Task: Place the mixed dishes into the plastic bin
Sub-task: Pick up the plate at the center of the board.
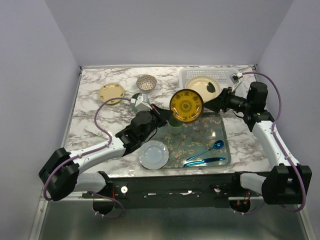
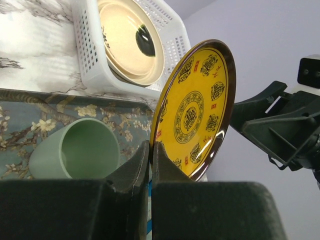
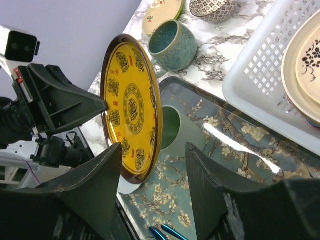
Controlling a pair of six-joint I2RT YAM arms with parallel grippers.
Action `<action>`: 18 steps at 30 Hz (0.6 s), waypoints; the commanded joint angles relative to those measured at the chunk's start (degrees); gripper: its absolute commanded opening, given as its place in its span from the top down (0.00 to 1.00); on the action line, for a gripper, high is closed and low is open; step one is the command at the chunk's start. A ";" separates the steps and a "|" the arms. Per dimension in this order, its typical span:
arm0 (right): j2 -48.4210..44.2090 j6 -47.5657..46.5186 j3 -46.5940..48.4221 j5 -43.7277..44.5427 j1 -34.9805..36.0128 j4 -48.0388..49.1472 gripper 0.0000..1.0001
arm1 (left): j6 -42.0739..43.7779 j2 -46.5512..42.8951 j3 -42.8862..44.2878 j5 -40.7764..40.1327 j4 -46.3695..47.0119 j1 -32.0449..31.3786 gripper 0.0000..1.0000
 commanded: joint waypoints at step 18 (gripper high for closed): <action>1.93 -1.18 0.22 5.40 1.83 0.14 0.99 | 4.18 3.95 5.78 -5.45 2.66 -4.86 1.00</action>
